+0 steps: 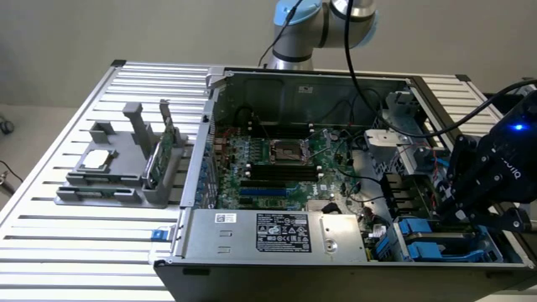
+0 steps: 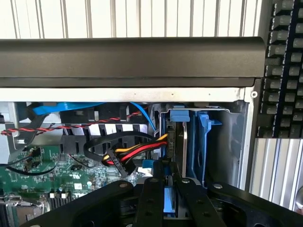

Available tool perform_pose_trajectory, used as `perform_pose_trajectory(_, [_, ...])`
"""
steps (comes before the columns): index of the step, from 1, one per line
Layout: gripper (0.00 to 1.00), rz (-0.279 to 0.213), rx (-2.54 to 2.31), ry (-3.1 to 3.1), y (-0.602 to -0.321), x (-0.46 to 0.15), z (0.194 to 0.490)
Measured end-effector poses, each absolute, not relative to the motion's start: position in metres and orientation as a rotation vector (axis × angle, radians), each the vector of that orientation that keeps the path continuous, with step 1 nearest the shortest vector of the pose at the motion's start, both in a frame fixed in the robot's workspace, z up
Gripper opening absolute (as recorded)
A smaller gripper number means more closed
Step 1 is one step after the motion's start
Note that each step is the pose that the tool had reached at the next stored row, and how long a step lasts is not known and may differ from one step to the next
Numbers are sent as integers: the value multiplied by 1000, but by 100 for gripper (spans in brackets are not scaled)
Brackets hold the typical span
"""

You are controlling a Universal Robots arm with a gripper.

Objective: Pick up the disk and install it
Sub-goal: 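Insert the second disk wire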

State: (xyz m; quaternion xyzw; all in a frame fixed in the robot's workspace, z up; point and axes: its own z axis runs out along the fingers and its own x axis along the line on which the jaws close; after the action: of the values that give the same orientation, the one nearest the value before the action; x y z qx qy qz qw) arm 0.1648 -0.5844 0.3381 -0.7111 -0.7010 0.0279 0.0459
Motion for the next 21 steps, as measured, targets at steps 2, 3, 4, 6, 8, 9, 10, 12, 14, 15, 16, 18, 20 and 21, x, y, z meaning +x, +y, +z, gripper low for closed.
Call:
perform_pose_trajectory(2, [16, 83, -2170, -2139, -584, 165, 342])
perform_pose_trajectory(3, [16, 85, -2171, -2140, -584, 164, 346])
perform_pose_trajectory(4, [16, 85, -2171, -2140, -584, 164, 348])
perform_pose_trajectory(6, [16, 85, -2171, -2140, -584, 164, 348])
perform_pose_trajectory(8, [16, 84, -2172, -2140, -585, 164, 348])
perform_pose_trajectory(9, [16, 84, -2172, -2140, -585, 164, 347])
perform_pose_trajectory(10, [16, 84, -2172, -2140, -586, 164, 346])
perform_pose_trajectory(12, [16, 83, -2172, -2141, -587, 164, 343])
perform_pose_trajectory(14, [16, 82, -2173, -2141, -587, 164, 341])
perform_pose_trajectory(15, [16, 82, -2173, -2141, -587, 164, 340])
perform_pose_trajectory(16, [16, 82, -2173, -2142, -587, 163, 339])
perform_pose_trajectory(18, [16, 82, -2173, -2142, -587, 163, 339])
perform_pose_trajectory(20, [16, 82, -2173, -2141, -587, 163, 339])
perform_pose_trajectory(21, [16, 82, -2173, -2141, -587, 163, 339])
